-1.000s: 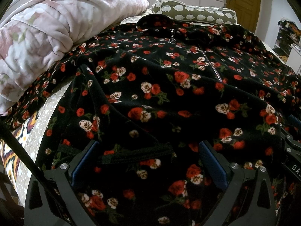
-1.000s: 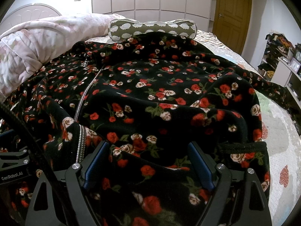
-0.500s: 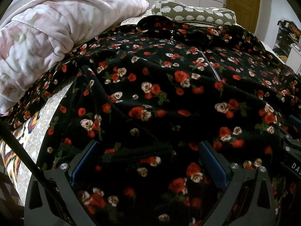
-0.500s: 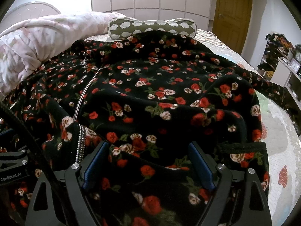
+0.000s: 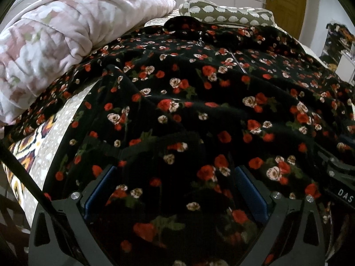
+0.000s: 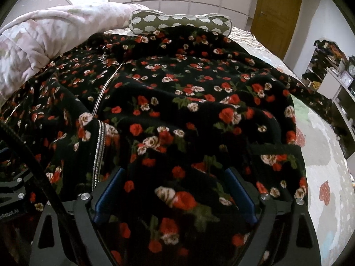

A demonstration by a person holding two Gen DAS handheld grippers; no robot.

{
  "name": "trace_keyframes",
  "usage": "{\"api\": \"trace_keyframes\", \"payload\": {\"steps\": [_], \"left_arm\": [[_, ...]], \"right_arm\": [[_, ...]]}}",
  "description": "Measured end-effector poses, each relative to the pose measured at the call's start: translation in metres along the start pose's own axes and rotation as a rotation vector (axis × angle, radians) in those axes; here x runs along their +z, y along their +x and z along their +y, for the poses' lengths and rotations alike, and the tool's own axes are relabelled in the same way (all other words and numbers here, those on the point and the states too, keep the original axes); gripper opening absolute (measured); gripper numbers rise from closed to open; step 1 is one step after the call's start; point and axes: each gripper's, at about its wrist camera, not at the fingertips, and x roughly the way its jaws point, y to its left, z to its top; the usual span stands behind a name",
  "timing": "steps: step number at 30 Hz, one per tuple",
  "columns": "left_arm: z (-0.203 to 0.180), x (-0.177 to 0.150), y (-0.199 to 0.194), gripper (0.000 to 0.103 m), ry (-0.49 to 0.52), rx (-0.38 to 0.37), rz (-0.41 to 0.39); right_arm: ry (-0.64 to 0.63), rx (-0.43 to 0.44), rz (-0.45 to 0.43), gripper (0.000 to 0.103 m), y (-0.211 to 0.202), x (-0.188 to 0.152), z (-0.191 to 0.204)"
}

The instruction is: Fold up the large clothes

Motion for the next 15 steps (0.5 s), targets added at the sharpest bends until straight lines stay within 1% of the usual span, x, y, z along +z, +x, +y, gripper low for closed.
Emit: {"api": "trace_keyframes", "payload": {"steps": [3,5,8,11,12,15], "left_arm": [[-0.001,-0.005,-0.003,0.103,-0.006,0.005,-0.044],[-0.002,-0.006,-0.006,0.103,0.003,0.01,-0.027],[-0.005,-0.009,-0.013,0.103,0.041,0.024,0.015],[-0.007,-0.016,-0.027,0.1,0.073,0.031,0.01],[-0.007,-0.019,-0.035,0.098,0.083,0.028,0.004],[-0.004,-0.024,-0.051,0.093,0.078,-0.018,-0.007]], "right_arm": [[0.005,0.015,0.009,0.093,-0.008,-0.008,0.0],[0.003,0.027,0.008,0.093,-0.012,-0.013,0.0],[0.013,0.051,-0.01,0.093,-0.019,-0.021,-0.001],[0.018,0.073,-0.027,0.093,-0.026,-0.027,-0.004],[0.016,0.075,-0.03,0.093,-0.027,-0.028,-0.004],[0.002,0.075,-0.05,0.093,-0.034,-0.033,-0.004]]}}
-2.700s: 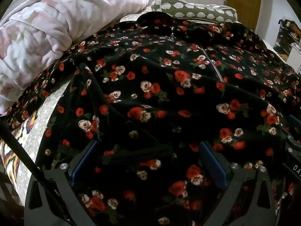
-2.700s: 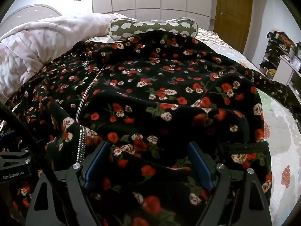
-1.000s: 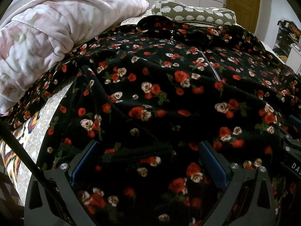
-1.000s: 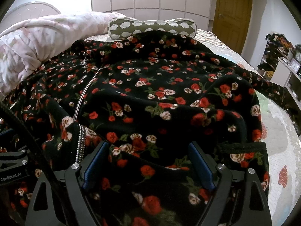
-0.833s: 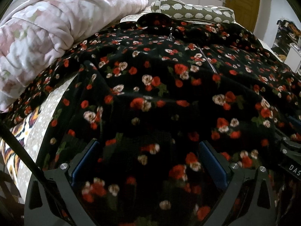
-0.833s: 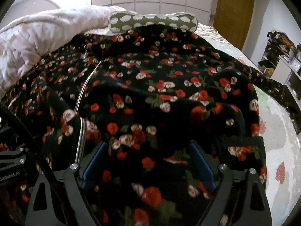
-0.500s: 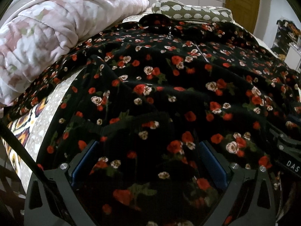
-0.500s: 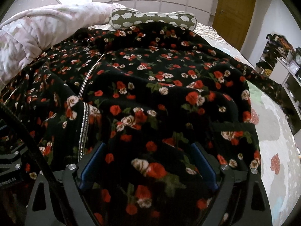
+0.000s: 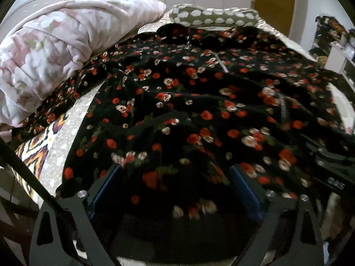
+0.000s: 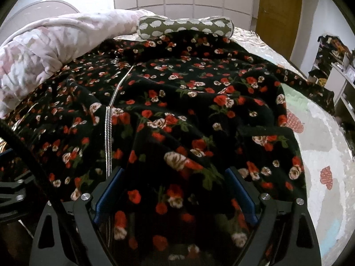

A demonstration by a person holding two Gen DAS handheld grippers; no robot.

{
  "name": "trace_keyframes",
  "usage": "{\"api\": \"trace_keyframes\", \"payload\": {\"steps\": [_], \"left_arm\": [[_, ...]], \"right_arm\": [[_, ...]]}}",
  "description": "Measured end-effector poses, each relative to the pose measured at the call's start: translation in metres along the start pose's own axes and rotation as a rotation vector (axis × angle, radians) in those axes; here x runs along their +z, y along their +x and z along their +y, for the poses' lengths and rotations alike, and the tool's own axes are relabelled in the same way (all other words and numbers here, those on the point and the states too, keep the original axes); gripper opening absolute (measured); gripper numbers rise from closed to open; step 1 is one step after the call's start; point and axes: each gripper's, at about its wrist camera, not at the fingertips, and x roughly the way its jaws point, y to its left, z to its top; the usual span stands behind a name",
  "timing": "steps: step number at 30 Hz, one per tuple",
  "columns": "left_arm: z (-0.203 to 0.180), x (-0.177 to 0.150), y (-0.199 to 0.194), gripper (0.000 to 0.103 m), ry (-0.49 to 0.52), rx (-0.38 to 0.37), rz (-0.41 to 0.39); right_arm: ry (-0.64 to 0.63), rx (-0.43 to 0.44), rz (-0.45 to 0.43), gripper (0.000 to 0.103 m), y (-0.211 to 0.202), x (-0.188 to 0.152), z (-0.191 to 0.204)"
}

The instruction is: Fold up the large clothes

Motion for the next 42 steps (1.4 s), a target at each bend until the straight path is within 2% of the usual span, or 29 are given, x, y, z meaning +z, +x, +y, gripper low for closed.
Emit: {"api": "trace_keyframes", "payload": {"steps": [4,8,20,31,35,42], "left_arm": [[0.009,-0.005,-0.019,0.088,-0.025,-0.042,-0.024],[0.014,-0.004,-0.034,0.088,-0.031,-0.017,-0.044],[0.017,-0.007,-0.06,0.088,-0.032,0.002,-0.059],[0.032,-0.01,-0.058,0.088,-0.06,0.018,-0.027],[0.042,-0.011,-0.049,0.088,-0.083,0.028,-0.002],[0.052,-0.013,-0.039,0.088,-0.12,0.027,0.031]], "right_arm": [[0.015,0.03,-0.049,0.095,-0.015,-0.005,-0.003],[0.014,0.055,-0.097,0.096,-0.034,-0.01,-0.004],[0.02,0.05,-0.127,0.095,-0.061,-0.011,0.0],[0.066,0.013,-0.048,0.096,-0.053,-0.014,-0.007],[0.066,0.031,-0.044,0.101,-0.048,-0.017,-0.006],[0.051,0.015,-0.015,0.103,-0.037,-0.018,0.0]]}}
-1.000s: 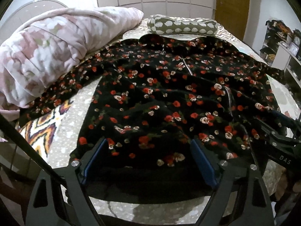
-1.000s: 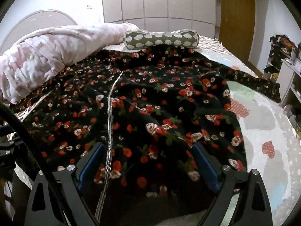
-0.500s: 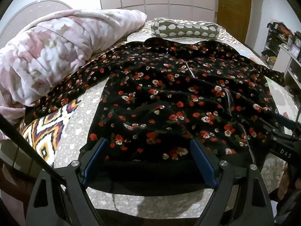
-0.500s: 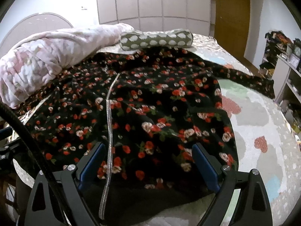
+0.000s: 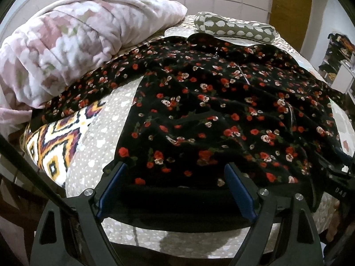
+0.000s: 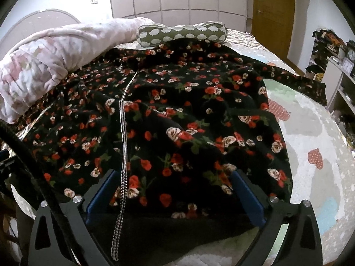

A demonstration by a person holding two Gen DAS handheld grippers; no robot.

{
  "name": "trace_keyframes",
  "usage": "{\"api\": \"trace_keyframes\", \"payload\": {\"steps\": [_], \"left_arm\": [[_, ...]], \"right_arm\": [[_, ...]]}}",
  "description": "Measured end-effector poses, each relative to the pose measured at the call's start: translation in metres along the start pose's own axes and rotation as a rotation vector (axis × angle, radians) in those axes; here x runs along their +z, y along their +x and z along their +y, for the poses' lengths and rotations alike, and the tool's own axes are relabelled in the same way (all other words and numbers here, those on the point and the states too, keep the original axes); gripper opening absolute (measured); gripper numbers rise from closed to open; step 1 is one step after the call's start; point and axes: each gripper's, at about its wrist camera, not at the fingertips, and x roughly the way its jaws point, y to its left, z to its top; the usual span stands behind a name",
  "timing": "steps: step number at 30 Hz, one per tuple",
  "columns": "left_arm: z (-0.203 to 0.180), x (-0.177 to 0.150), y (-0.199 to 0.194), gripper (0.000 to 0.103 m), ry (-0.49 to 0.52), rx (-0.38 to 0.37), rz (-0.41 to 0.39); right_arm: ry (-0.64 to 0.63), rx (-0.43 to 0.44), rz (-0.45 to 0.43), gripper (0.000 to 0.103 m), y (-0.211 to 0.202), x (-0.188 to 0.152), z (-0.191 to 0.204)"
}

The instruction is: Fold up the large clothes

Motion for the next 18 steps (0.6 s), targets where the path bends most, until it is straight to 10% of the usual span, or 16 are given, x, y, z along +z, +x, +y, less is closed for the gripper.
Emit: {"api": "trace_keyframes", "payload": {"steps": [12,18], "left_arm": [[0.007,0.001,0.018,0.088,-0.021,-0.029,0.036],[0.024,-0.011,0.03,0.056,-0.016,-0.035,0.115]], "right_arm": [[0.055,0.054,0.039,0.098,0.0,0.001,-0.01],[0.109,0.054,-0.02,0.098,-0.016,0.005,-0.022]]}}
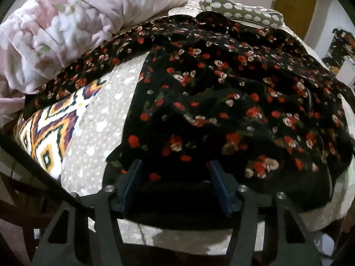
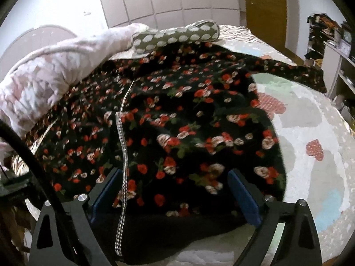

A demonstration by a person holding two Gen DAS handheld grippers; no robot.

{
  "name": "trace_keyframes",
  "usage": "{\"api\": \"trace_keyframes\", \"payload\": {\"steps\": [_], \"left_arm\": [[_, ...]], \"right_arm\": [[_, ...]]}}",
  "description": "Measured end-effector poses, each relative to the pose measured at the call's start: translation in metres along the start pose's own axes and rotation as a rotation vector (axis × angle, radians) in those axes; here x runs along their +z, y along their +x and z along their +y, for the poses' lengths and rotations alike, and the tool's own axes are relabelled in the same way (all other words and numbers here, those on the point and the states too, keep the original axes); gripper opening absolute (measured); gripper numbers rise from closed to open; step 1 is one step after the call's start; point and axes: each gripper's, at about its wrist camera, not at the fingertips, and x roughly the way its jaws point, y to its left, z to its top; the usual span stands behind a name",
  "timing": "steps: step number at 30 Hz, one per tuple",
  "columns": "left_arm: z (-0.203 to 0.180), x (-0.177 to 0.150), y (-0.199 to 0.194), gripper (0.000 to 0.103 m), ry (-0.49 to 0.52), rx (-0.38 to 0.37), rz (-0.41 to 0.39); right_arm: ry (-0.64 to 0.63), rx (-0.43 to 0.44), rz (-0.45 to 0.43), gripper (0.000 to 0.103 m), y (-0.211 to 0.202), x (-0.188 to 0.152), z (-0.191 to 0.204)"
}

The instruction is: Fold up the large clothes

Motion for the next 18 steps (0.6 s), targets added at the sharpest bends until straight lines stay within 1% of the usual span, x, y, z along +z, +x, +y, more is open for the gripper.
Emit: {"api": "trace_keyframes", "payload": {"steps": [3,5,6,7,8,11,14,15,17,18], "left_arm": [[0.012,-0.014,-0.006,0.049,0.0,-0.01,0.034],[0.019,-0.023,-0.007,0.047,-0.005,0.01,0.058],[0.026,-0.03,-0.005,0.041,-0.016,0.035,0.088],[0.033,-0.036,-0.003,0.038,-0.026,0.051,0.108],[0.037,-0.041,-0.003,0.038,-0.036,0.05,0.115],[0.055,-0.05,-0.013,0.036,-0.082,0.015,0.098],[0.064,-0.048,-0.031,0.037,-0.103,-0.005,0.021],[0.066,-0.044,-0.036,0.04,-0.115,-0.018,-0.007],[0.066,-0.038,-0.039,0.054,-0.126,-0.033,-0.032],[0.067,-0.033,-0.039,0.066,-0.134,-0.05,-0.047]], "right_arm": [[0.021,0.005,-0.018,0.098,-0.006,0.003,-0.006],[0.033,-0.007,-0.03,0.098,-0.01,0.004,-0.011],[0.037,-0.01,-0.032,0.098,-0.011,0.004,-0.013],[0.04,-0.014,-0.034,0.098,-0.012,0.005,-0.016],[0.044,-0.022,-0.037,0.098,-0.015,0.005,-0.021],[0.065,-0.044,-0.056,0.098,-0.023,0.007,-0.038],[0.101,-0.081,-0.084,0.098,-0.034,0.011,-0.061],[0.111,-0.095,-0.091,0.098,-0.036,0.012,-0.067],[0.13,-0.126,-0.097,0.098,-0.039,0.012,-0.08],[0.14,-0.135,-0.094,0.098,-0.039,0.012,-0.085]]}}
